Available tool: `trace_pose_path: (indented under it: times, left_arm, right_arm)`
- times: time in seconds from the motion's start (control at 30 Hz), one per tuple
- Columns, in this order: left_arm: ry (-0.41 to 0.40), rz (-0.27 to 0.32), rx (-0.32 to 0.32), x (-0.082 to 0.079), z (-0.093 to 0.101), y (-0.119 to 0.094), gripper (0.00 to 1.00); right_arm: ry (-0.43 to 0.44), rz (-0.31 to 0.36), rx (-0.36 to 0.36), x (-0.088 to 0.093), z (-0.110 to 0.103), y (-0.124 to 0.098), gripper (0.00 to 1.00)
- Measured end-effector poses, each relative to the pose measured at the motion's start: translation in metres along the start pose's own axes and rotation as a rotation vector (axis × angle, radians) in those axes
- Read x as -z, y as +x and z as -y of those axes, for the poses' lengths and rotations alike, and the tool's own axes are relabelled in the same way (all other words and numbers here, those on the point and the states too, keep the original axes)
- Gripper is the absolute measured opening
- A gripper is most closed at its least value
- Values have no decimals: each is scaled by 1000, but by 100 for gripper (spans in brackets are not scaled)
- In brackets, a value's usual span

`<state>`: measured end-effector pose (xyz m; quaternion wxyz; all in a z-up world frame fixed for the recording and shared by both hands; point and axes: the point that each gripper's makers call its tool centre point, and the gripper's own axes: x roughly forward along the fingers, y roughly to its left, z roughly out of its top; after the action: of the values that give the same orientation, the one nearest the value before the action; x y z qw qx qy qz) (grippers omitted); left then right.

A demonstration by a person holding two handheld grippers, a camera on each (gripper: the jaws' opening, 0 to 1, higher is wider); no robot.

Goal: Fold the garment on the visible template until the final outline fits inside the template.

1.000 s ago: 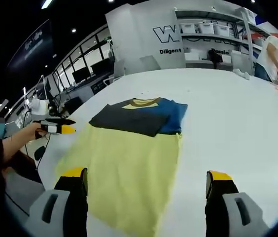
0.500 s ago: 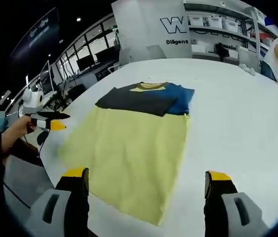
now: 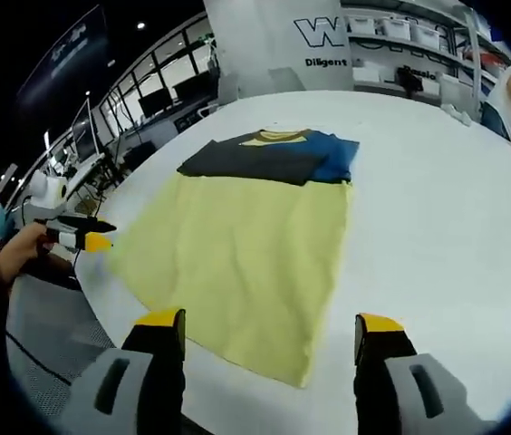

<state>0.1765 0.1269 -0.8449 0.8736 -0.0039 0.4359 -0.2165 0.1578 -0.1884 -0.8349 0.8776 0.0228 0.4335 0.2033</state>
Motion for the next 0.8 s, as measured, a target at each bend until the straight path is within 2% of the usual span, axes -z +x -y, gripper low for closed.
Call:
trace_pose_path:
  times: [0.1,0.2,0.3,0.43,0.53,0.8]
  left_arm:
    - [30,-19,-29,3,-6,0,48]
    - [-28,-32,-19,7,-6,-2,43]
    - [-26,-50,-25,12,-8,-2,34]
    - [-40,-61,-25,16,-7,-3,32]
    - [-44,-80,-26,21,-6,-2,28]
    - [-16,-95,-36,24,-7,-3,19]
  right_arm:
    - [0,-1,11,3,0,0,68]
    - [-14,-15,30,7,3,-1,64]
    - [-21,-31,42,11,6,-2,57]
    - [6,-79,75,23,12,0,48]
    - [30,-91,84,27,14,2,43]
    - [41,-110,92,33,16,3,31]
